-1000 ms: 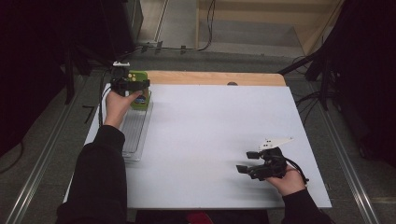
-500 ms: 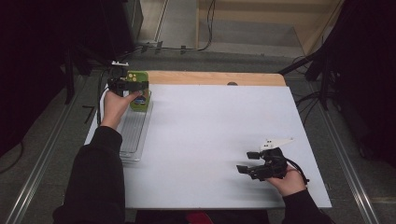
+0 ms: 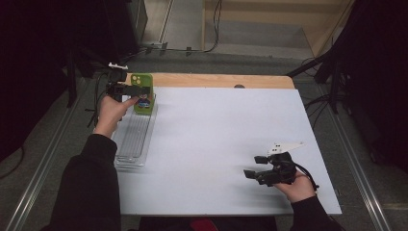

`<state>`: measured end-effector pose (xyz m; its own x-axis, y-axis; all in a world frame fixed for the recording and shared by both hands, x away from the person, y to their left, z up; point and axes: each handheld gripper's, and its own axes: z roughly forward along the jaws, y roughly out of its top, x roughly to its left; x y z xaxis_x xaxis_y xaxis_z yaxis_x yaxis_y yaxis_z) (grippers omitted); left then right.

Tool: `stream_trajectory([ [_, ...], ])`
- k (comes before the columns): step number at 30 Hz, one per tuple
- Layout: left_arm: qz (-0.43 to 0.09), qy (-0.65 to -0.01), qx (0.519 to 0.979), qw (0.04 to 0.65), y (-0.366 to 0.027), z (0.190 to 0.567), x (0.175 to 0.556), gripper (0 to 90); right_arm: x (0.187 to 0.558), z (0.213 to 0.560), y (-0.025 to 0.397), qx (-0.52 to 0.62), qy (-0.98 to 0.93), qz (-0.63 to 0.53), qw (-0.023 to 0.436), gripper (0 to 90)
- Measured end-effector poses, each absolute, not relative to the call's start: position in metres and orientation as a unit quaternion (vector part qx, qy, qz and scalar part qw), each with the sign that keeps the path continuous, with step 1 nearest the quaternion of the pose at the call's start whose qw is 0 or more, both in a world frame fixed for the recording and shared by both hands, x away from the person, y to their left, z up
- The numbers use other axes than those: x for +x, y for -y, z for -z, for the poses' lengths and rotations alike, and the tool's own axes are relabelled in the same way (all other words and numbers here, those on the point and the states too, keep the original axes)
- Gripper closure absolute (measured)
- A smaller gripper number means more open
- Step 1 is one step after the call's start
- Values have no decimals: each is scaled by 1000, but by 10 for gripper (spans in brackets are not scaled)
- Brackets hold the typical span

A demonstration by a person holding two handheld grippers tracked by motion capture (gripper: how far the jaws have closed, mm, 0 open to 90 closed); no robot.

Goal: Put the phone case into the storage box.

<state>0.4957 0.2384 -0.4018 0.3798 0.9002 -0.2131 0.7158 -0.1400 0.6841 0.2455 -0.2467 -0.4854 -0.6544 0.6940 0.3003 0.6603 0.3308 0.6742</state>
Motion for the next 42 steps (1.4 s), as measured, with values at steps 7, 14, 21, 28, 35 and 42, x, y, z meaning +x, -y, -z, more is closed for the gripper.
stream_trajectory([
  [7,-96,-548,741,374,-246,391,488,0,246,486,245,417,-817,-398,20,222],
  [14,-73,-546,745,375,-249,381,479,12,248,485,244,415,-817,-399,19,222],
  [21,-58,-536,758,368,-246,375,474,74,249,484,243,414,-817,-400,18,222],
  [28,-44,-513,775,367,-240,371,468,178,251,484,242,411,-818,-402,17,222],
  [35,-31,-486,789,374,-229,370,465,178,251,484,243,411,-818,-403,16,222],
  [42,-23,-460,801,382,-216,369,461,178,251,484,242,410,-818,-403,15,222],
])
